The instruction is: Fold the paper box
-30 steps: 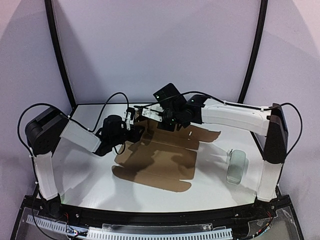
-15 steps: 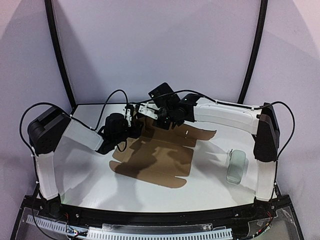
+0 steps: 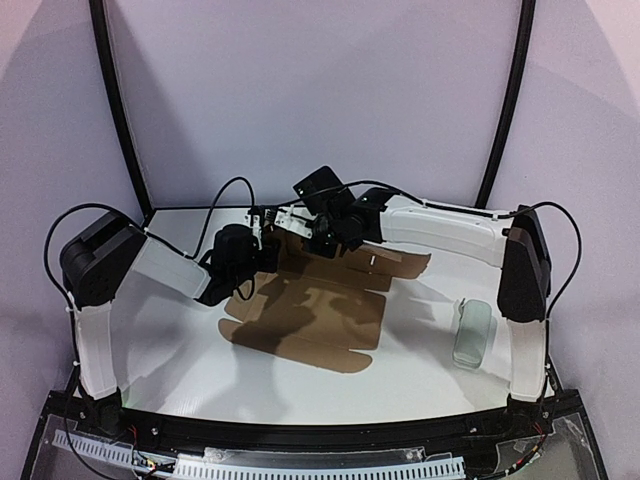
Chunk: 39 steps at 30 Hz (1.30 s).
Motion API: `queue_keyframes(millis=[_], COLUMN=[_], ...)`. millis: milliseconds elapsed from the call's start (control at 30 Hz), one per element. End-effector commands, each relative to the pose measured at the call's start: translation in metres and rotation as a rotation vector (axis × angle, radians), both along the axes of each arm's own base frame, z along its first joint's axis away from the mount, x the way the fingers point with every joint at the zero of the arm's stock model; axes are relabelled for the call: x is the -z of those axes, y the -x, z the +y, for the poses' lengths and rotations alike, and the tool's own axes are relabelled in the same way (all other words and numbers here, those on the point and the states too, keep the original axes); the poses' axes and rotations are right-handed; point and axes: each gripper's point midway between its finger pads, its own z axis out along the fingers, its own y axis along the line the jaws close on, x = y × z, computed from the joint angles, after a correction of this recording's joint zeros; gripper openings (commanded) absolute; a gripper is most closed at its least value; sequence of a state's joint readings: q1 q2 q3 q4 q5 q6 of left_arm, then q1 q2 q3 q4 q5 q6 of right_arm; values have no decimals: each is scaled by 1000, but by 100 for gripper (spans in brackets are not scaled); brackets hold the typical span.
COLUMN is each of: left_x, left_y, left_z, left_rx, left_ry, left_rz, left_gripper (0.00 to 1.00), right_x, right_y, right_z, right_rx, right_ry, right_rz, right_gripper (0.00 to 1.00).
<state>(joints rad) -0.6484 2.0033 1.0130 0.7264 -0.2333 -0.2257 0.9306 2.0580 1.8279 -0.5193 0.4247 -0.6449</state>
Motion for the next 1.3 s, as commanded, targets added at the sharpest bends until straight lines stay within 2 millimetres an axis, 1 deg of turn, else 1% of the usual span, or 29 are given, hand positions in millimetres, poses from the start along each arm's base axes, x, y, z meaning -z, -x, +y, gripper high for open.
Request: queue_keyframes(millis=[0, 67, 133, 167, 233, 300, 367, 400, 433, 500, 600, 733, 800, 833, 900, 1000, 1067, 1133, 1200, 1267], left_x=[-92, -93, -91, -89, -90, -88, -84, -85, -82, -81, -75, -66, -63, -62, -60, -56, -52, -50, -50, -50], left_y=[-6, -7, -7, -7, -5, -1, 4, 7, 10, 16, 23, 20, 15, 14, 14, 16, 16, 16, 16, 16], left_z=[-25, -26, -28, -29, -32, -36, -39, -41, -42, -46, -54, -50, -45, -44, -43, -44, -44, -44, -44, -46], left_rx=[57, 56, 61, 65, 83, 112, 139, 156, 171, 208, 269, 241, 201, 192, 189, 211, 213, 218, 221, 227], left_ry=[213, 222, 211, 206, 193, 191, 195, 206, 207, 214, 201, 154, 129, 119, 104, 75, 55, 40, 42, 47], left_rz=[-165, -149, -123, -108, -83, -47, -25, -19, -10, 2, 26, 57, 63, 67, 66, 64, 63, 64, 64, 65], left_gripper=[21, 14, 11, 11, 4, 1, 1, 1, 1, 1, 1, 1, 1, 1, 1, 1, 1, 1, 1, 1], right_x=[72, 57, 38, 28, 4, -19, -45, -55, -68, -86, -103, -125, -127, -127, -131, -151, -161, -157, -147, -136], right_y=[19, 12, 5, 3, -1, -4, -4, -3, 0, 10, 32, 77, 100, 102, 96, 71, 47, 23, -3, -22], right_z=[-3, 3, 8, 10, 14, 18, 21, 21, 21, 20, 21, 30, 36, 37, 34, 21, 9, -2, -12, -17], right_rx=[-60, -47, -45, -47, -50, -52, -49, -53, -59, -76, -135, -287, -377, -373, -339, -222, -119, -21, 87, 151], right_ry=[119, 81, 38, 15, -45, -98, -172, -202, -243, -311, -403, -553, -592, -617, -657, -745, -802, -815, -826, -817], right_rz=[170, 128, 73, 45, -10, -51, -85, -89, -91, -63, 38, 215, 318, 334, 338, 318, 291, 270, 279, 296], right_gripper=[50, 61, 71, 78, 97, 98, 98, 98, 98, 98, 98, 98, 98, 98, 98, 98, 98, 98, 98, 98])
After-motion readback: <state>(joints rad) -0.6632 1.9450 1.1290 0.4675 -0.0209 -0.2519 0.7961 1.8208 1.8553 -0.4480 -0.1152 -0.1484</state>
